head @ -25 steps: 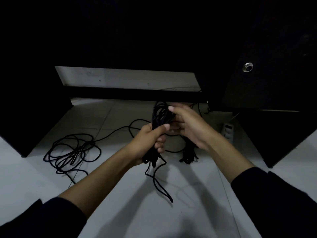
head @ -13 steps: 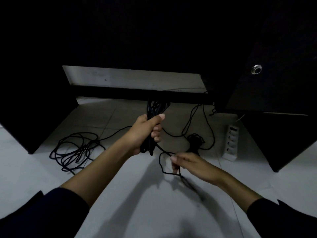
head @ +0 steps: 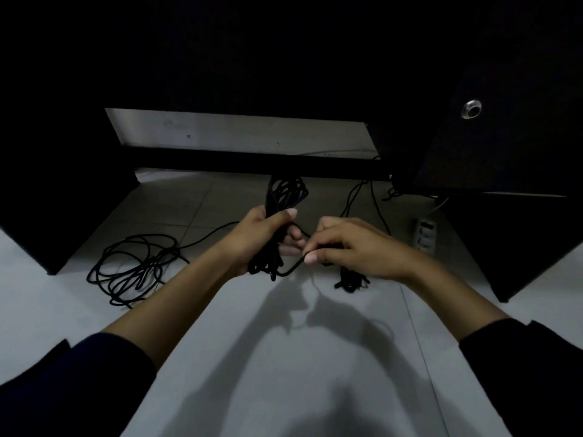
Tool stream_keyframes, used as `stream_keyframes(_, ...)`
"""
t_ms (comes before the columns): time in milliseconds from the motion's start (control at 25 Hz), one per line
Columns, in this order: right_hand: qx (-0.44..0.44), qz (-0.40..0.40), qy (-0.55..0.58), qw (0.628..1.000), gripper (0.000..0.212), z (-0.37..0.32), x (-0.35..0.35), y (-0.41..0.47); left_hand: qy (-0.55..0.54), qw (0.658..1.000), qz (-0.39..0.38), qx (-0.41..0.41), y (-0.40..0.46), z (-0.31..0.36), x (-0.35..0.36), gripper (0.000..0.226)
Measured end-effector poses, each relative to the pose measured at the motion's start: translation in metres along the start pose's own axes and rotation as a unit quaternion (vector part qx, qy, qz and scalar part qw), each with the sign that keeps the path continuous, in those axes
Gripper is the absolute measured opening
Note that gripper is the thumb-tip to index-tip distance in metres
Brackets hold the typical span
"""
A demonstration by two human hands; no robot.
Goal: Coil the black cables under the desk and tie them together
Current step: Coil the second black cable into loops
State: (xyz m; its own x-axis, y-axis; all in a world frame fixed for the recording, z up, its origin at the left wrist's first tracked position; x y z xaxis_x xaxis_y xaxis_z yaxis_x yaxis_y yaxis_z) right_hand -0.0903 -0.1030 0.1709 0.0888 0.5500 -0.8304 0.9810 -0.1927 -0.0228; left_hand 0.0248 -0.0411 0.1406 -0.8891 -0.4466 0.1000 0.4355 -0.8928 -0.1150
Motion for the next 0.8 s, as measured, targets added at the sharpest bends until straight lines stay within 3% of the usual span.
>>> stream_keyframes(120, -0.005, 0.023, 0.003, 1.0, 0.017, -0.017, 0.004, 0.007, 0.09, 0.996, -0.005, 0.021, 0.002, 0.003, 0.003, 0.025)
stream_keyframes(200, 0.04, 0.084, 0.02, 0.995, 0.044, -0.015, -0.006, 0.008, 0.133, 0.99, -0.041, 0.035, -0.001, 0.004, 0.013, 0.024)
stream_keyframes(320, 0.099, 0.129, -0.06, 0.985, 0.07, -0.01, -0.012, 0.006, 0.108, 0.992, -0.064, 0.019, -0.008, 0.002, 0.023, 0.02)
stream_keyframes(440, 0.132, 0.141, -0.149, 0.97, 0.083, -0.009, -0.011, 0.002, 0.105, 0.992, -0.075, 0.004, -0.013, 0.001, 0.027, 0.014)
stream_keyframes(640, 0.114, 0.137, -0.134, 0.975, 0.08, -0.009, -0.013, 0.001, 0.158, 0.984, -0.08, 0.032, -0.01, 0.004, 0.027, 0.009)
stream_keyframes(720, 0.113, 0.116, -0.102, 0.982, 0.069, -0.001, -0.016, -0.001, 0.136, 0.988, -0.078, 0.016, -0.007, 0.0, 0.023, 0.015)
stream_keyframes(800, 0.112, 0.096, -0.145, 0.978, 0.053, 0.009, -0.02, -0.006, 0.083, 0.994, -0.075, -0.017, -0.008, -0.002, 0.018, 0.015)
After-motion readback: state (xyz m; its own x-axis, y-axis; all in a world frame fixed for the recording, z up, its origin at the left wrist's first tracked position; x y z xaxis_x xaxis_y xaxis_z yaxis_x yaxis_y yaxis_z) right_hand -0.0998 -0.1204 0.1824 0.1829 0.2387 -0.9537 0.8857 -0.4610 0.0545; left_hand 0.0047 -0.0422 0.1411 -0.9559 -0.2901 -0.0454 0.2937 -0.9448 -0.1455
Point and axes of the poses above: each hand's wrist, its own y-axis towards the middle knuckle, its own x-axis out of the palm, z = x × y, the point moved 7 cm from there along y, towards the middle knuckle, and after that the axes turned 2 degrees about x, right-handed, at the moved point
